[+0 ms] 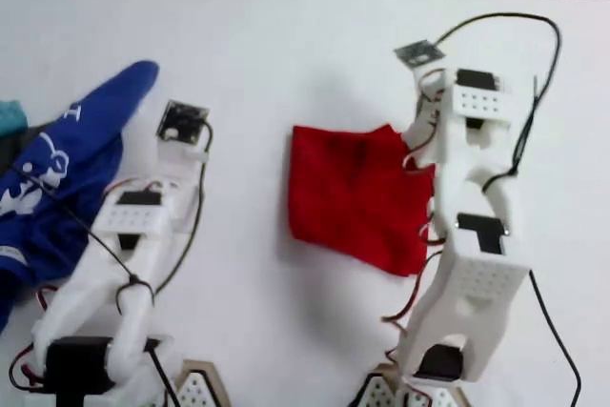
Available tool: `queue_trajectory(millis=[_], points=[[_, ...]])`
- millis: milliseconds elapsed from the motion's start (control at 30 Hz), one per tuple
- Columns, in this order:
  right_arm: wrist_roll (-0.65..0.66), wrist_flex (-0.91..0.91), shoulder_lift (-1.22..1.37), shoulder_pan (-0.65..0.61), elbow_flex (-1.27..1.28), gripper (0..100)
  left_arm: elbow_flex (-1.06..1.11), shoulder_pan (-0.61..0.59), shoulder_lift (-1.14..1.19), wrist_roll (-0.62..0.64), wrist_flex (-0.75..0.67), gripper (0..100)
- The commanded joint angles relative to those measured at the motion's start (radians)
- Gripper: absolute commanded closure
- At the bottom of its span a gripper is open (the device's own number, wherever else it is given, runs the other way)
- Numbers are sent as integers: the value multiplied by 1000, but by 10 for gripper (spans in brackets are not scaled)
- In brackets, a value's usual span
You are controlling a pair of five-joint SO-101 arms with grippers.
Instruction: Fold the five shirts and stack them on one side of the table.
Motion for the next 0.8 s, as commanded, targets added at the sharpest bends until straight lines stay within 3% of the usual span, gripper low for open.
queue_trajectory(millis=[0,167,367,767], points=[[21,2,-2,-36,-34,759,-2,-3,-35,9,-17,974],[26,2,25,-30,-41,778,-2,-3,-35,9,-17,974],[25,-10,61,-19,-51,988,-2,-2,-35,9,-17,974],[26,127,-16,-16,-299,978,-2,-2,-35,9,-17,974]])
